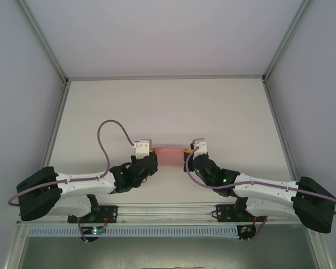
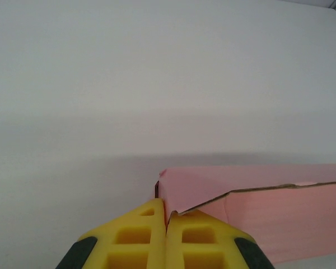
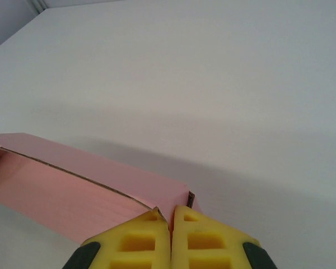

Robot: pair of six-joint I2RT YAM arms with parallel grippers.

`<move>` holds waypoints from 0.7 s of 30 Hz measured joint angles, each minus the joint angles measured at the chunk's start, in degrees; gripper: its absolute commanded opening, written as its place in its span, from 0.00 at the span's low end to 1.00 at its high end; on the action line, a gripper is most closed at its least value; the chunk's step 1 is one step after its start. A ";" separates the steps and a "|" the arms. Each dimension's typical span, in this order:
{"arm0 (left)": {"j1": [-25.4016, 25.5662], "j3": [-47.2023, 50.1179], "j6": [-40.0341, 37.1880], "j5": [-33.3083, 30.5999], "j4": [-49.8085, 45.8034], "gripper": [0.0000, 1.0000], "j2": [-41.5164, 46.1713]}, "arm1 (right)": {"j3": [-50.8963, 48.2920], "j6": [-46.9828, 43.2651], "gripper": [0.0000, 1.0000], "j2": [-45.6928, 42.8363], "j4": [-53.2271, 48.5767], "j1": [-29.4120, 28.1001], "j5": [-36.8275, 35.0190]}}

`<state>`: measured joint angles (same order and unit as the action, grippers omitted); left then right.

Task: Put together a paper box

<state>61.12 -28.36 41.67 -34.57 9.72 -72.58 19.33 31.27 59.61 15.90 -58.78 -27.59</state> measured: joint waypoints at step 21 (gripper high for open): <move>0.13 -5.79 0.00 1.46 -6.12 0.00 -3.10 | 8.17 1.53 0.60 -8.37 -17.09 -0.22 4.74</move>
<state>61.25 -34.15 41.67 -33.10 3.60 -75.68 27.51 32.80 51.24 -1.19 -59.00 -22.85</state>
